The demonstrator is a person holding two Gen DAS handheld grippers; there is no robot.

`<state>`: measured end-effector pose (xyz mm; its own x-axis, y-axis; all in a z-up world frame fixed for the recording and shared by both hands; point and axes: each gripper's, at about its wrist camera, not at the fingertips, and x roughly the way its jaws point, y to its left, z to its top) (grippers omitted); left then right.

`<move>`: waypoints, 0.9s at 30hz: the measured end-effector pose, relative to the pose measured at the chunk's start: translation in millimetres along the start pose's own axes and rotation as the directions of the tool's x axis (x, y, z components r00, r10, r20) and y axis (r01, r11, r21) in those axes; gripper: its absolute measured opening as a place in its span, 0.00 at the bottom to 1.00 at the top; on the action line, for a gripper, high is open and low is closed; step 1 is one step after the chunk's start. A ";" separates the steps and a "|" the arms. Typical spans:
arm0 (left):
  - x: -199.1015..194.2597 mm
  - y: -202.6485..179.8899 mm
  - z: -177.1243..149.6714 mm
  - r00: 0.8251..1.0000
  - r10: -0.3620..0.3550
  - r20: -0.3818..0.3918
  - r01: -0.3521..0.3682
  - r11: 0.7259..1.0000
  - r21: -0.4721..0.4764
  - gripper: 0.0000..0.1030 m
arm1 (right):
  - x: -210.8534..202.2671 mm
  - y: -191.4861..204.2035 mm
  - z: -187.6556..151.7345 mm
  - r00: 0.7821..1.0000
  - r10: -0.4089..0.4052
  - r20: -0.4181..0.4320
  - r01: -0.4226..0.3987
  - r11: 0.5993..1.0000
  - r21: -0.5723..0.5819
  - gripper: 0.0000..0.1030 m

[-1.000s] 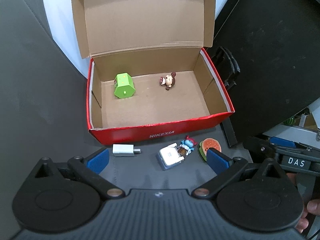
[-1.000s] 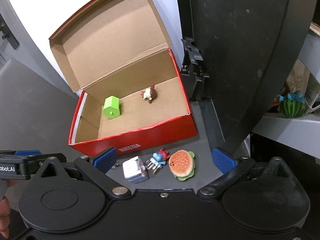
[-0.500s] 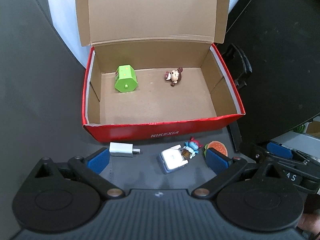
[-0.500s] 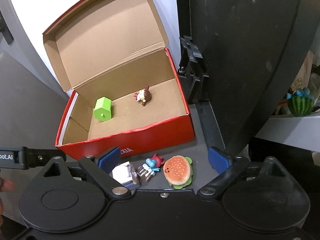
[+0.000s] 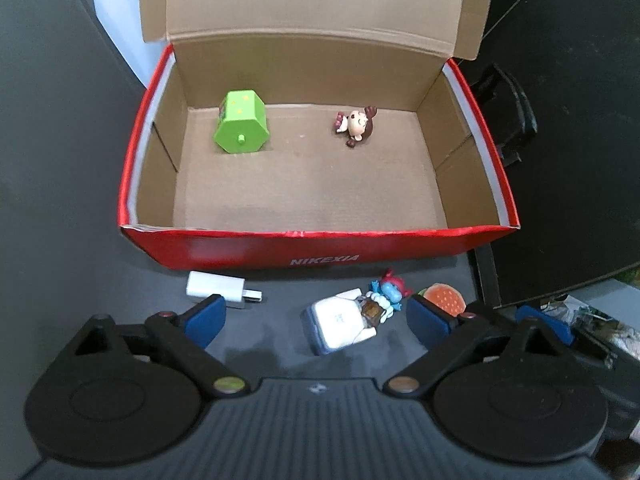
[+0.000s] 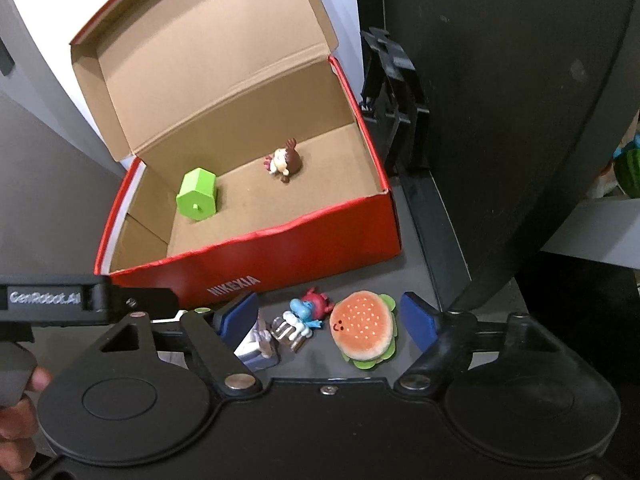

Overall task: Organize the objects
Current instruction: 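Lower the left tool onto the white cube while the right tool approaches the hamburger plush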

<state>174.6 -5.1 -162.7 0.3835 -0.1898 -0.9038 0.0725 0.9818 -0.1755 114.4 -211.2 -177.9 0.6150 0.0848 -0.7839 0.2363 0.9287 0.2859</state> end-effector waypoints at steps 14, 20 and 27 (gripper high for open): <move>58.2 10.7 -2.6 0.996 -0.012 -0.087 0.006 0.997 -0.074 0.77 | 28.3 2.4 -4.3 0.994 -0.064 -0.084 0.063 0.998 -0.024 0.71; 76.1 14.9 -6.3 0.993 -0.014 -0.119 0.003 0.996 -0.092 0.71 | 40.0 5.7 -2.9 0.988 -0.095 -0.123 0.088 0.995 -0.056 0.65; 89.1 14.1 -16.1 0.990 -0.016 -0.137 0.001 0.994 -0.109 0.62 | 51.9 4.9 -3.6 0.978 -0.135 -0.157 0.126 0.990 -0.065 0.63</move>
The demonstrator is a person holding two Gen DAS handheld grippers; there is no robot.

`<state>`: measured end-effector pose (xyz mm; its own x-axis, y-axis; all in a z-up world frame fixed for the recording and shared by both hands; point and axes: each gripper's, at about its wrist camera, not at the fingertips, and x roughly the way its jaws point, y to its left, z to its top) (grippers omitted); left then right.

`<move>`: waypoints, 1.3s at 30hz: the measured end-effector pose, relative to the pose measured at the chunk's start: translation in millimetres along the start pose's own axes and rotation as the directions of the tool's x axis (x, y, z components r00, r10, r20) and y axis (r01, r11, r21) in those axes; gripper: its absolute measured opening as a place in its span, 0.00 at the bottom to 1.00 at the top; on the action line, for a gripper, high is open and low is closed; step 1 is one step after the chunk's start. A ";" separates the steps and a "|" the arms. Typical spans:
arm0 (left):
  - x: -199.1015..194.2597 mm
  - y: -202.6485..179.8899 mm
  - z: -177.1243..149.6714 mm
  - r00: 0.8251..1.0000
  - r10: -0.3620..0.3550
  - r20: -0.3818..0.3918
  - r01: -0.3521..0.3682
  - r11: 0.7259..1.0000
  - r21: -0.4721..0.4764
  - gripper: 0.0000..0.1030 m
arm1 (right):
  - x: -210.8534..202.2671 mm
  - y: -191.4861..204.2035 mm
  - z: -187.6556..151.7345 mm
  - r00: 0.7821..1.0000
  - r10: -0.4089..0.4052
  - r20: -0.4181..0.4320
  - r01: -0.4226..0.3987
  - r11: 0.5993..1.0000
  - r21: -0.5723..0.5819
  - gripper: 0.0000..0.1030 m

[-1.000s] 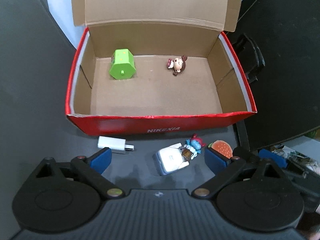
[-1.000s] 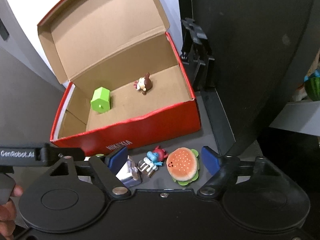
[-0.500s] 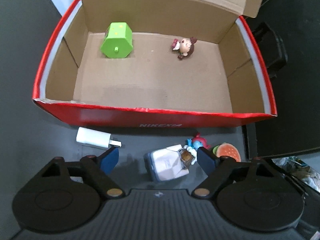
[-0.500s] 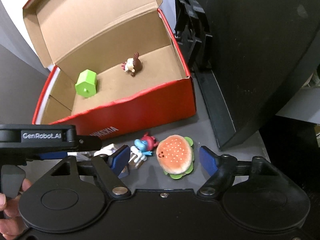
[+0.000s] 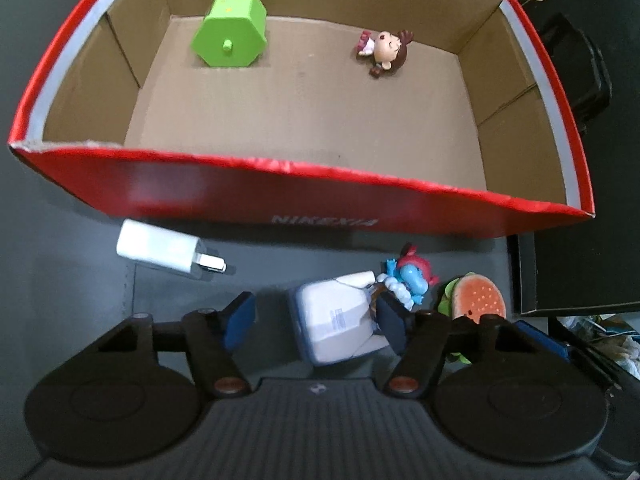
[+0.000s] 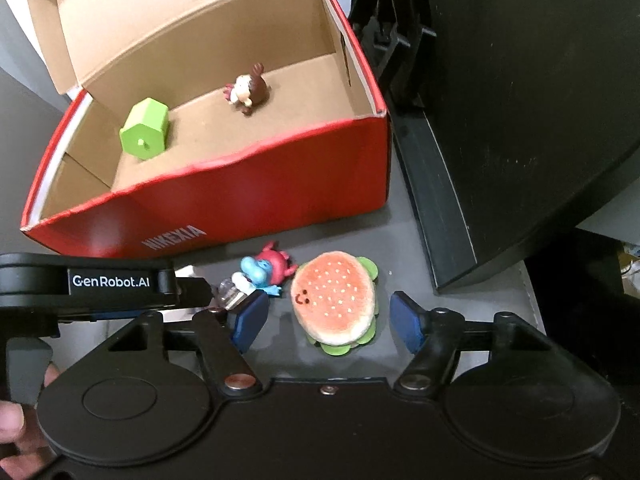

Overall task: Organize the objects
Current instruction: 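Lower the left tool onto the white cube while the right tool approaches the hamburger plush, then close the left tool on the white cube while the right tool grasps the hamburger plush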

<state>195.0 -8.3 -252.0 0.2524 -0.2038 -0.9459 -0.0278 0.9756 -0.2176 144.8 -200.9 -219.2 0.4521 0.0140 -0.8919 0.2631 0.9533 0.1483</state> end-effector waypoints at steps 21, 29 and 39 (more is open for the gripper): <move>-4.1 7.5 -11.9 1.000 0.006 0.006 -0.005 0.999 -0.054 0.43 | 16.2 -2.6 -7.4 0.998 0.029 -0.051 -0.027 0.999 0.027 0.39; -10.8 18.3 -20.8 0.999 0.030 -0.009 -0.031 0.995 -0.094 0.42 | 10.8 -2.9 -17.1 0.994 0.076 -0.076 -0.072 0.996 0.054 0.38; -18.4 28.2 -28.7 0.996 0.065 -0.053 -0.070 0.993 -0.095 0.42 | 5.2 -0.1 -28.4 0.988 0.096 -0.125 -0.090 0.994 0.055 0.39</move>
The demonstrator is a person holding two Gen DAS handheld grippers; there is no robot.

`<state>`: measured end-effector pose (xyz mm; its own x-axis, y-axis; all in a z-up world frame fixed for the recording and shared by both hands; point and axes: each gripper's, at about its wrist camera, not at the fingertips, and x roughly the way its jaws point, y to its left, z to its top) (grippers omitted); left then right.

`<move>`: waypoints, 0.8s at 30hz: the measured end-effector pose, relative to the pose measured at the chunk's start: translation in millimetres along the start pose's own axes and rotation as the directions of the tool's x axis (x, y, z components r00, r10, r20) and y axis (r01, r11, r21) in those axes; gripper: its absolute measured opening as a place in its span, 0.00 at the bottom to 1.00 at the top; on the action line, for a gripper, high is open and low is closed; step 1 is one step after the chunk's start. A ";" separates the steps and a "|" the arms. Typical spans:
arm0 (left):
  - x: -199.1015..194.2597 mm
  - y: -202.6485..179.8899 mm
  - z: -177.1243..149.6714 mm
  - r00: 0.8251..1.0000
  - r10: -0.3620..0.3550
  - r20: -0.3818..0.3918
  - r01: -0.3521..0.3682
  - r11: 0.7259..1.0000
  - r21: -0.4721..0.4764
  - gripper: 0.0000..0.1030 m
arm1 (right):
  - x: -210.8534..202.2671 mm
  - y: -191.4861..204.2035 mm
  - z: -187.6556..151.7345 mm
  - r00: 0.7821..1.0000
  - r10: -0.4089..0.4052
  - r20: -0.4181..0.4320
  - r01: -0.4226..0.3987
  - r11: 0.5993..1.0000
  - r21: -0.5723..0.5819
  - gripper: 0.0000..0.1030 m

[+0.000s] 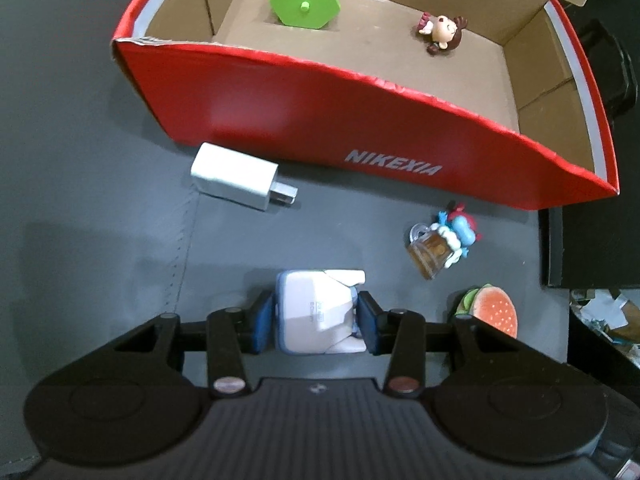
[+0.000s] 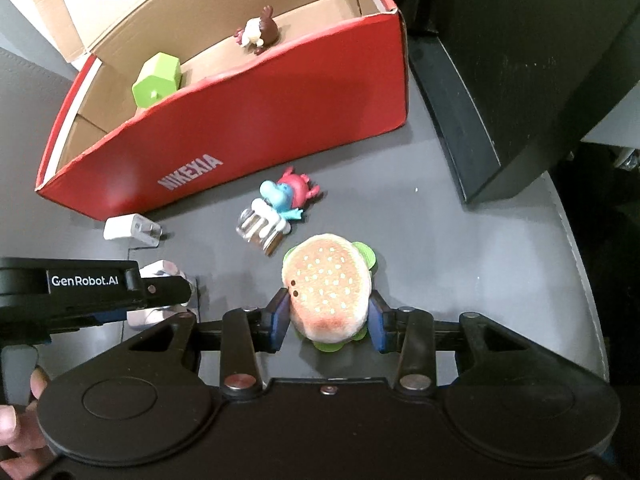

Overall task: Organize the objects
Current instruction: 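Close the left tool on the white cube while the right tool grasps the hamburger plush, then carry the white cube and the hamburger plush up and over into the shoebox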

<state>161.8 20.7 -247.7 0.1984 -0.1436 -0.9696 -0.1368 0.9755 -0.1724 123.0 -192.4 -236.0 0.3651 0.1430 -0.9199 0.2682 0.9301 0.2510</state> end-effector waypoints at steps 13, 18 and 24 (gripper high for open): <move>15.6 -15.0 -2.6 0.998 0.062 0.007 -0.062 0.994 0.095 0.43 | 2.5 4.2 1.3 0.998 -0.053 0.021 0.054 0.998 -0.039 0.58; 15.9 -18.0 -1.2 0.997 0.067 0.024 -0.070 0.990 0.123 0.42 | 8.6 12.8 3.2 0.995 -0.091 0.030 0.093 0.991 -0.091 0.63; 13.2 -18.3 -4.6 0.997 0.061 0.042 -0.066 0.988 0.139 0.42 | 10.1 18.6 1.0 0.993 -0.113 0.046 0.118 0.984 -0.132 0.49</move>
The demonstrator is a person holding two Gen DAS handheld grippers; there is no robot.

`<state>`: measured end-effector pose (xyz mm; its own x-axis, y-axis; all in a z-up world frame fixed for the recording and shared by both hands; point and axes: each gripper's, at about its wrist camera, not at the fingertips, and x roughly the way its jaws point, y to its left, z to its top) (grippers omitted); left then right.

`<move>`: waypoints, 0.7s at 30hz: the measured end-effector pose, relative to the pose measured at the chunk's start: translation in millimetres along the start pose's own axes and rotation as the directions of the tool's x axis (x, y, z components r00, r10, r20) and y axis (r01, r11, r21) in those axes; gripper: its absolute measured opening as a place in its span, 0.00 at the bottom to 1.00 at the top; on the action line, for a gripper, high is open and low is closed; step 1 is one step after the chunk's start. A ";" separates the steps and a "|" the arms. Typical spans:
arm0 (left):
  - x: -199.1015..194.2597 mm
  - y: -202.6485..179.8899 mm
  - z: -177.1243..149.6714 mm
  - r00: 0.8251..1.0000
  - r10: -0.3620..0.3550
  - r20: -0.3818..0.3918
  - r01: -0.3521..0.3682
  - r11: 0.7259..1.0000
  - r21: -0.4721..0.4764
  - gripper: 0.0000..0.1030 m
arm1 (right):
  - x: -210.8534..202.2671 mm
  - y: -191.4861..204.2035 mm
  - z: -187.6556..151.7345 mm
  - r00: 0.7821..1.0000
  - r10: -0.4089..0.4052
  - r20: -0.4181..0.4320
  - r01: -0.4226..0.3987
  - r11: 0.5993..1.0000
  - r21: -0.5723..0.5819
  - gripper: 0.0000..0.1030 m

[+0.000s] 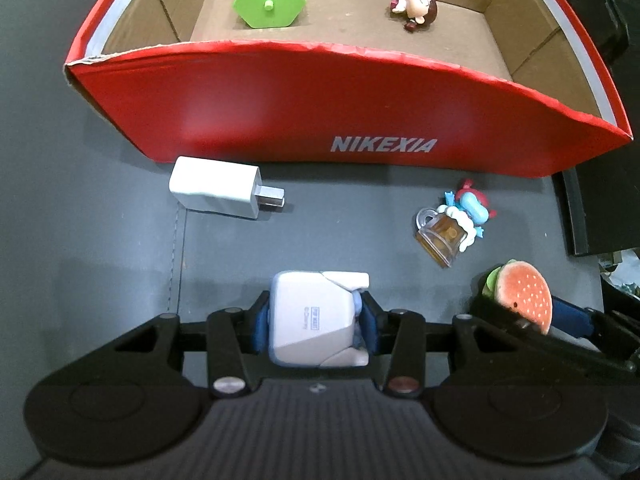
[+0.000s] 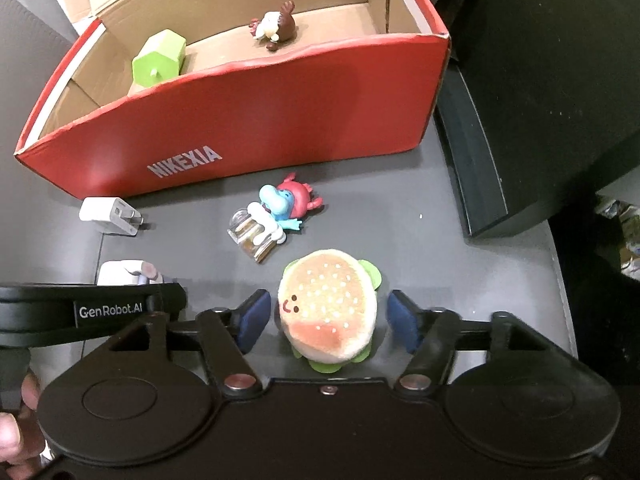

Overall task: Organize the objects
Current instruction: 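Carry the white cube and the hamburger plush up and over into the shoebox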

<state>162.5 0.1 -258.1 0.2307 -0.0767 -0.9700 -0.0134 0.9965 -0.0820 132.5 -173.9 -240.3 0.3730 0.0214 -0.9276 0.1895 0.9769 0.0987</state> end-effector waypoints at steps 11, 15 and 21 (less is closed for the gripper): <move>-23.3 -8.2 -3.4 0.999 -0.013 0.041 0.012 1.000 0.005 0.42 | -16.9 -8.6 3.4 0.995 0.074 0.062 -0.079 0.994 0.076 0.39; -35.9 -9.8 -2.5 0.997 -0.021 0.068 0.021 1.000 -0.002 0.42 | -29.0 -8.2 4.8 0.990 0.098 0.096 -0.107 0.991 0.084 0.39; -62.7 -7.5 -0.3 0.992 -0.034 0.125 0.034 0.999 -0.002 0.42 | -47.1 -8.5 5.3 0.982 0.121 0.145 -0.137 0.985 0.105 0.39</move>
<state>147.8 -2.6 -196.7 0.3509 -0.1059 -0.9304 -0.0070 0.9933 -0.1157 118.2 -184.3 -195.6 0.5213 0.1085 -0.8464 0.2309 0.9369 0.2623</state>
